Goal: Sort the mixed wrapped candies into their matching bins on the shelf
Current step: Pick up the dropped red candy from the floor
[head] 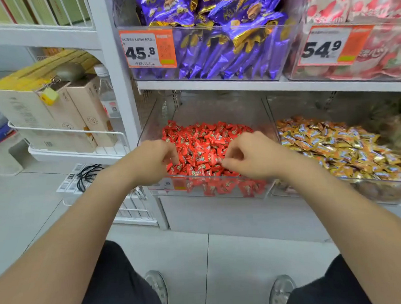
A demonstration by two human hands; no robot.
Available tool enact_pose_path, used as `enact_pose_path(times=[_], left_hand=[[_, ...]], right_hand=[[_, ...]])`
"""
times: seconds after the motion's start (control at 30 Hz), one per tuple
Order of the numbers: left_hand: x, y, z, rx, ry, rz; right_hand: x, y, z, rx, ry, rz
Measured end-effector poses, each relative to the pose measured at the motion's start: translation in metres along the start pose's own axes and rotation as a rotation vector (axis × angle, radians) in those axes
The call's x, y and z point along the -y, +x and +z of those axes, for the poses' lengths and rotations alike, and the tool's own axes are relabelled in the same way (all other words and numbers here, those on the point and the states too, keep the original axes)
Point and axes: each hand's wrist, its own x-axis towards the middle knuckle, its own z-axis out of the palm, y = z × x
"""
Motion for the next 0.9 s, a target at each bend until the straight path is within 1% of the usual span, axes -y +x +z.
enact_pose_path(times=[0.07,0.1,0.17,0.23,0.3,0.33,0.4,0.43,0.5,0.57,0.63,0.67,0.73,0.83,0.9], left_hand=[[-0.006,0.003,-0.002,0.075,-0.073,0.014],[-0.007,0.004,-0.001,0.112,-0.113,0.025],[-0.008,0.004,0.004,0.195,-0.161,0.038],[-0.005,0.007,0.008,0.215,-0.118,0.054],[-0.005,0.011,0.012,0.195,-0.053,0.109],[-0.005,0.013,0.013,0.178,-0.034,0.124],[-0.008,0.014,0.012,0.124,-0.037,0.120],[-0.008,0.014,0.010,0.077,-0.046,0.105],[-0.009,0.015,0.009,-0.045,-0.051,0.075],[-0.011,0.022,0.011,-0.174,0.011,0.041],[-0.015,0.032,0.016,-0.264,0.103,0.008],[-0.017,0.037,0.019,-0.272,0.141,-0.014],[-0.022,0.044,0.026,-0.225,0.217,-0.069],[-0.035,0.046,0.037,-0.159,0.290,-0.095],[-0.054,0.044,0.041,-0.188,0.310,-0.069]], right_hand=[[-0.001,-0.001,0.006,0.165,0.077,-0.020],[-0.002,-0.001,0.010,0.207,0.095,-0.025],[-0.011,-0.002,0.017,0.181,0.062,-0.018],[-0.019,-0.003,0.018,0.161,0.021,-0.013],[-0.023,-0.008,0.019,0.158,0.026,-0.021],[-0.022,-0.011,0.019,0.143,-0.015,-0.026],[-0.022,-0.015,0.020,0.046,-0.133,-0.041],[-0.022,-0.015,0.020,-0.023,-0.161,-0.045],[-0.026,-0.012,0.017,-0.131,-0.114,-0.035],[-0.029,-0.004,0.015,-0.187,-0.057,0.004],[-0.031,0.006,0.020,-0.212,-0.082,0.049],[-0.032,0.011,0.025,-0.209,-0.111,0.061],[-0.033,0.015,0.033,-0.163,-0.162,0.055],[-0.039,0.014,0.037,-0.074,-0.153,-0.008],[-0.043,0.006,0.029,-0.113,-0.094,-0.072]])
